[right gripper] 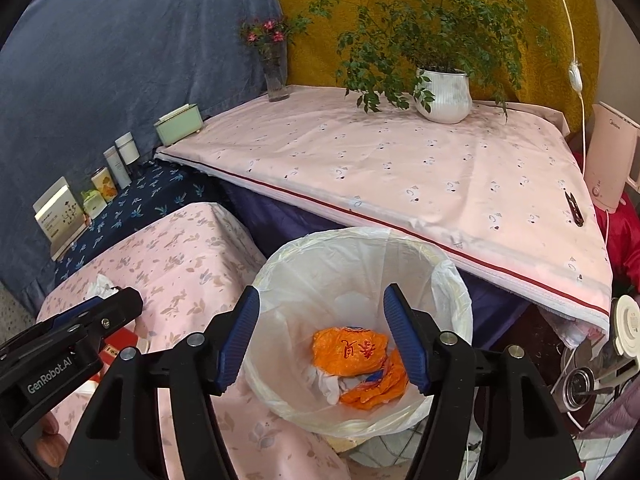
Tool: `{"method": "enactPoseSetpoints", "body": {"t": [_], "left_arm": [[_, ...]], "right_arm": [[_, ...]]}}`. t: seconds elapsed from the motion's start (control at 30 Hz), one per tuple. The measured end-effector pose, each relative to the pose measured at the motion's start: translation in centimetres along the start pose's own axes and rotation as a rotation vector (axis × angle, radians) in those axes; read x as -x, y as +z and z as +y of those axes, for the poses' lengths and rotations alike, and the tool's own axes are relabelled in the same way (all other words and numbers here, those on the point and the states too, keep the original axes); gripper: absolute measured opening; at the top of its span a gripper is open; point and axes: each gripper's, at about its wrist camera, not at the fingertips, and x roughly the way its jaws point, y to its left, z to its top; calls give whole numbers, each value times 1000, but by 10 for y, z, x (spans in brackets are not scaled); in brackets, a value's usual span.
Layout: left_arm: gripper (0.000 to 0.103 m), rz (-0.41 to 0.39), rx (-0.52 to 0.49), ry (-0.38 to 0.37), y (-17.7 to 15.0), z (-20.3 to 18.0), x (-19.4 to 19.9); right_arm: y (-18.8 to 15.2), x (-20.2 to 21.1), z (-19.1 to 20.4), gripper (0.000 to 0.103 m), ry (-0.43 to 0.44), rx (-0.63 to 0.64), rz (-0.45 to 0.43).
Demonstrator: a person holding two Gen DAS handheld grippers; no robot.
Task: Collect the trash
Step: 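Open both tools to drop the orange bags into the bin, then move both tools back over the table toward the red paper cups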
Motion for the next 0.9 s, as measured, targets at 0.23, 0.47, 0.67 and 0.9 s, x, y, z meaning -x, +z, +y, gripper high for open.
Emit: {"method": "enactPoseSetpoints", "body": {"t": [0.23,0.47,0.67,0.9], "left_arm": [[59,-14,30,46,-5,21,5],[59,-15,57,77,-9,44,9],[59,-9,84,97,-15,63,10],[66,-15,126,145,-21,89,14]], "right_arm": [[-5,-1,19,63,21,25,13],[-11,-2,40,67,36,61,20],[-14,-3,57,68,50,87,27],[-19,-5,76,73,69,107,35]]}}
